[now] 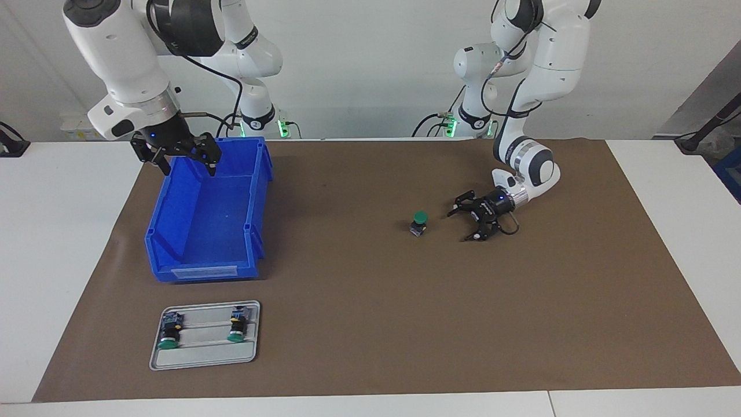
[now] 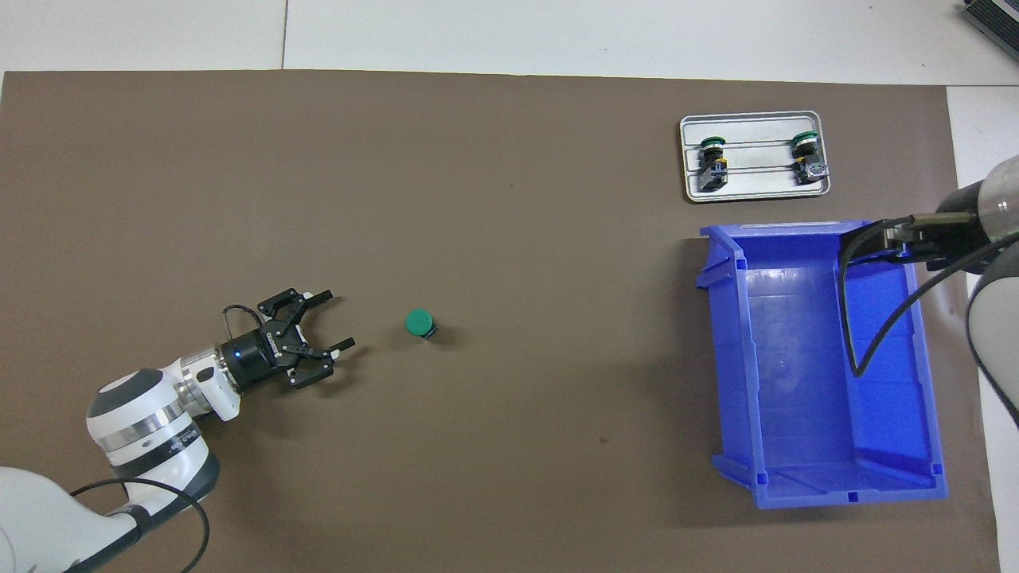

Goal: Place and press button with both arms
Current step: 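Draw the left gripper back away from the upright part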

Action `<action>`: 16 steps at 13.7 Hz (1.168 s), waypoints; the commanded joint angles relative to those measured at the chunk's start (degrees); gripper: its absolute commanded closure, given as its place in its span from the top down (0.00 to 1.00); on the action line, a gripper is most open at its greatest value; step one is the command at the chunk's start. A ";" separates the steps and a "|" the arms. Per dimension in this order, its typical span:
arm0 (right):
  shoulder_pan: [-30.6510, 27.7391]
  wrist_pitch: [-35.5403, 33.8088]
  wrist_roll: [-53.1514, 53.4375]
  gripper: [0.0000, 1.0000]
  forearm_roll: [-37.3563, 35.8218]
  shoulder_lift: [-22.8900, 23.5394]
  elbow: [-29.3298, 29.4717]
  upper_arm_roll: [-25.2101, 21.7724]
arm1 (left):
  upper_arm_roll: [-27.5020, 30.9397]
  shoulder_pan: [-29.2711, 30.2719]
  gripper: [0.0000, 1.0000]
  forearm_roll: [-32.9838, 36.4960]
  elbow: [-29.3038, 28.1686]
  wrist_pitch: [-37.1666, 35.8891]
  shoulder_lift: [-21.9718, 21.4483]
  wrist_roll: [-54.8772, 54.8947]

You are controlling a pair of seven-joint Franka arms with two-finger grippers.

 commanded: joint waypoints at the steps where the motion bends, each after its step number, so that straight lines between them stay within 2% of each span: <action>1: -0.21 0.18 -1.18 1.00 0.44 -0.92 -0.94 0.07 | -0.35 2.66 0.91 1.32 4.50 -1.24 -1.92 -10.56; 4: -0.21 0.18 -1.18 1.00 0.44 -0.92 -0.94 0.07 | -0.18 2.84 0.91 2.71 15.12 0.60 -2.99 -32.52; 9: -0.21 0.18 -1.18 1.00 0.44 -0.92 -0.94 0.07 | -0.26 2.75 0.90 5.35 26.57 0.78 -1.32 -53.72; 10: -0.21 0.18 -1.18 1.00 0.44 -0.92 -0.94 0.07 | -0.27 2.75 0.85 8.23 29.02 0.96 -1.23 -58.46; 14: -0.21 0.18 -1.18 1.00 0.44 -0.92 -0.94 0.07 | -0.79 1.09 0.84 22.90 37.64 7.01 -2.11 -79.56; 16: -0.21 0.18 -1.18 1.00 0.44 -0.92 -0.94 0.07 | -0.97 0.21 0.84 32.38 40.90 6.15 -3.16 -87.30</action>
